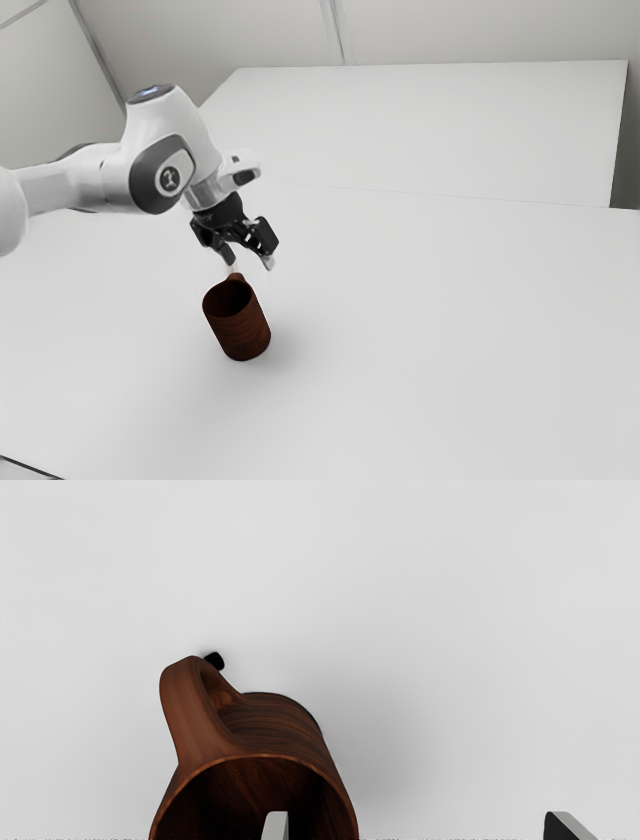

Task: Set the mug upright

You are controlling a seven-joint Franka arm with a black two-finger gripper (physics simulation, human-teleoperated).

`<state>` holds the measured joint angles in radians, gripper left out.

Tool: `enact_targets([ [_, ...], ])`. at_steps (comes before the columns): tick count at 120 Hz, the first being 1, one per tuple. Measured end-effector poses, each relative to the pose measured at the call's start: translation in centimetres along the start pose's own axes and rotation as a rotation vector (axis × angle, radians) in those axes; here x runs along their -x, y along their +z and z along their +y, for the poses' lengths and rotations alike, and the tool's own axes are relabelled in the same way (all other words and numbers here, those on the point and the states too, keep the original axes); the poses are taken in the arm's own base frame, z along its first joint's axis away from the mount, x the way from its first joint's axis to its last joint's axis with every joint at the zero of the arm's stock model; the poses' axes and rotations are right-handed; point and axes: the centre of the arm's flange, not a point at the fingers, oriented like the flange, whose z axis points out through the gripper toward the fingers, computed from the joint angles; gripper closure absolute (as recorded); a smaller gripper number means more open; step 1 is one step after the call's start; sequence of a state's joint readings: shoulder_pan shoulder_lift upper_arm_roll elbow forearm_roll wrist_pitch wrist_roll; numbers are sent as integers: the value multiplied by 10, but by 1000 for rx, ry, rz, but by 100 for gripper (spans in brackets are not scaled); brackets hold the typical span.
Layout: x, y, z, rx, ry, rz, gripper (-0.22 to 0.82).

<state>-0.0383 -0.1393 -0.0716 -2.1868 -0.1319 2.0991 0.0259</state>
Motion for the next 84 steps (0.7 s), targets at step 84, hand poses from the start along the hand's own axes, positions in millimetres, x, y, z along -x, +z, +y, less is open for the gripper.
enact_targets([
  [84, -50, -133, 27, -20, 74, -82, 3],
])
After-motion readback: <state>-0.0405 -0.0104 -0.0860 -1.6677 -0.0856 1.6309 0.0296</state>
